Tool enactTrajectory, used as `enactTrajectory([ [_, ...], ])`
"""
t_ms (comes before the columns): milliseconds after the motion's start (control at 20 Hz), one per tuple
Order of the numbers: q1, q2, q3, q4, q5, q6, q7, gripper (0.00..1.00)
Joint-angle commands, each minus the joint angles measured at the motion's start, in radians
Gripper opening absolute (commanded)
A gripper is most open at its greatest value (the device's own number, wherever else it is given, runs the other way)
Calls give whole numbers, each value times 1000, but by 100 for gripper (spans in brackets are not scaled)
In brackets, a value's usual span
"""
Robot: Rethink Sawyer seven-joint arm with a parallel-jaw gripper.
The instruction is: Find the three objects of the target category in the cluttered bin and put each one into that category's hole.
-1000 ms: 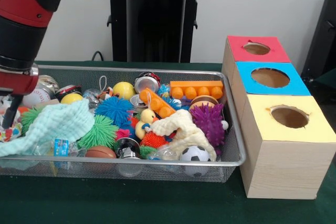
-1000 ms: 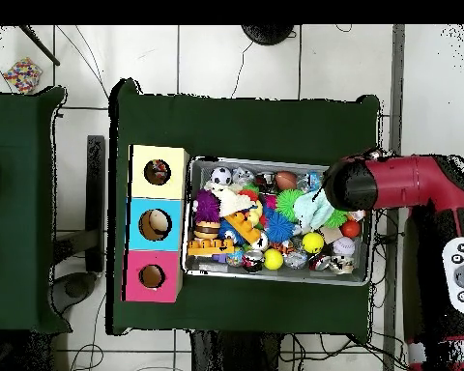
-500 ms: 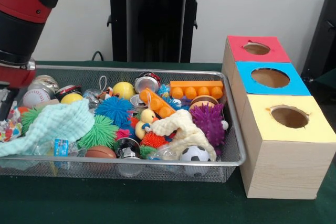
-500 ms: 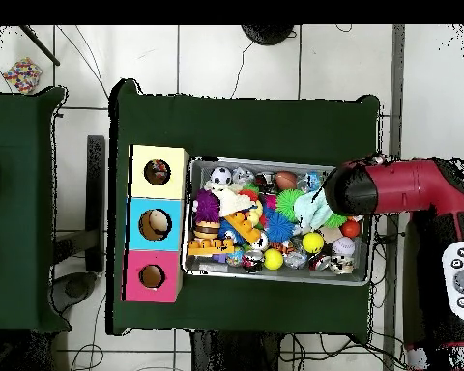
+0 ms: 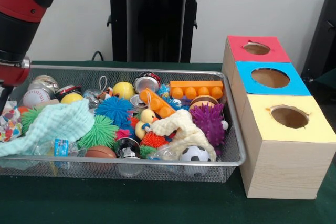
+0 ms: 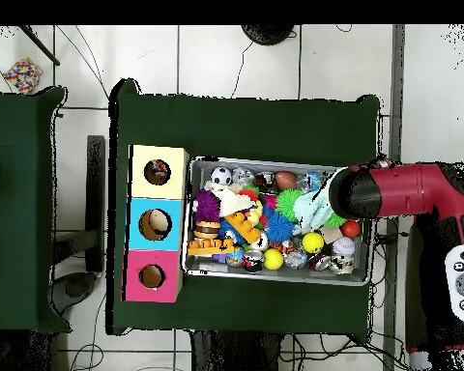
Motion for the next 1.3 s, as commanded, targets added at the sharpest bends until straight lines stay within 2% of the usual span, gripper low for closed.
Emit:
enactTrajectory([
  [50,-20,58,-7,58,-13,105,-209,100],
  [800,-55,92,16,46,58,165,-209,100],
  [1300,-62,106,14,42,77,185,-194,100],
])
